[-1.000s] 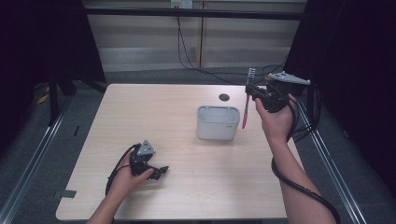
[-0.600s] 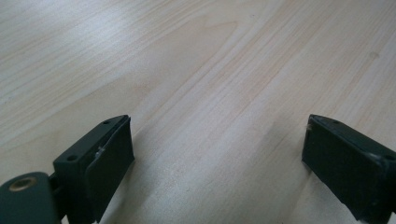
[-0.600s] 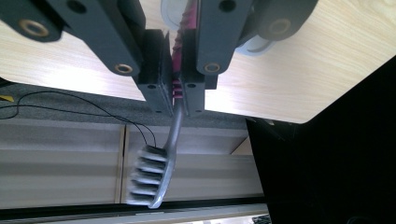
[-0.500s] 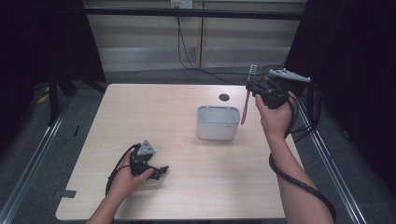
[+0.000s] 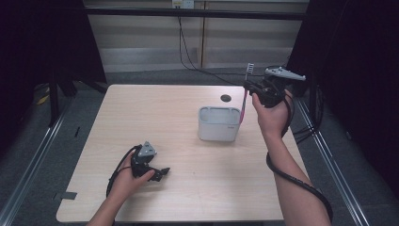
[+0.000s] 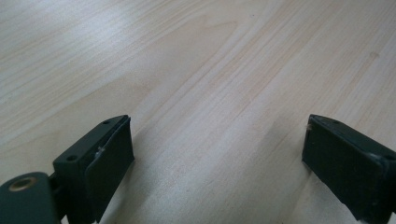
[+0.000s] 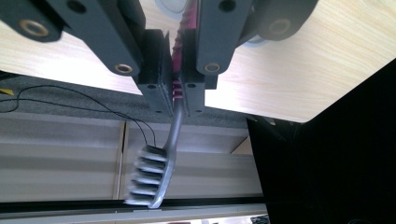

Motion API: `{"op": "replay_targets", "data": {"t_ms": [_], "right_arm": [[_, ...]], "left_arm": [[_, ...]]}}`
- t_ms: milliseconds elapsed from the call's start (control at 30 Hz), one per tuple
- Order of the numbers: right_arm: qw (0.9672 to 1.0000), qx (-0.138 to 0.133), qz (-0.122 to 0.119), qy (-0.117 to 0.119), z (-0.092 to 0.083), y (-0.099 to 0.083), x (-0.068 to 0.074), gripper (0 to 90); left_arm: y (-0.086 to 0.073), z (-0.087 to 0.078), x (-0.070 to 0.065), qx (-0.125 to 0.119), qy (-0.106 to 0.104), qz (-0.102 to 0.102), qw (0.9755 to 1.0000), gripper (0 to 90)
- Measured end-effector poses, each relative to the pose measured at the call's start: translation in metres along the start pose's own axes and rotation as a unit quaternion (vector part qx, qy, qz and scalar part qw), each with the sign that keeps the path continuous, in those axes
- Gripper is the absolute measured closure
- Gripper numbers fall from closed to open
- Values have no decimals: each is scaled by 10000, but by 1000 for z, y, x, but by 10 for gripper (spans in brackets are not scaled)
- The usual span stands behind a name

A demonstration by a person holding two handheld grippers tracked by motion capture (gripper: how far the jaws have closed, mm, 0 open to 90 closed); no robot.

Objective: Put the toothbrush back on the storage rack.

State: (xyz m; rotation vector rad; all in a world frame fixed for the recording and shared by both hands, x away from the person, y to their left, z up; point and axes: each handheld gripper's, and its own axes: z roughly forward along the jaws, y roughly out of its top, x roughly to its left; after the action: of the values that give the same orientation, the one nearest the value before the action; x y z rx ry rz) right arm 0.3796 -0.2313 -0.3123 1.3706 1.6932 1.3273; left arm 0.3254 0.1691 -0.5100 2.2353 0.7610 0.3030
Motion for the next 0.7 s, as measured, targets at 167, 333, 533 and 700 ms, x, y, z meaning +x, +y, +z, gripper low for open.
{"op": "replay_targets", "data": {"t_ms": [167, 333, 533, 700], "right_arm": [[10000, -30, -28, -43, 3, 2, 1, 843], [10000, -41, -12, -70, 7, 1, 1, 843], [9999, -12, -6, -115, 11, -2, -1, 843], [9999, -36, 41, -120, 14, -4, -2, 843]], "left_arm": [[0, 0, 0, 5, -1, -1, 10000, 83], [0, 0, 0, 2, -5, -3, 10000, 82], [0, 0, 0, 1, -4, -4, 10000, 82], [0, 0, 0, 3, -5, -3, 10000, 81]]}}
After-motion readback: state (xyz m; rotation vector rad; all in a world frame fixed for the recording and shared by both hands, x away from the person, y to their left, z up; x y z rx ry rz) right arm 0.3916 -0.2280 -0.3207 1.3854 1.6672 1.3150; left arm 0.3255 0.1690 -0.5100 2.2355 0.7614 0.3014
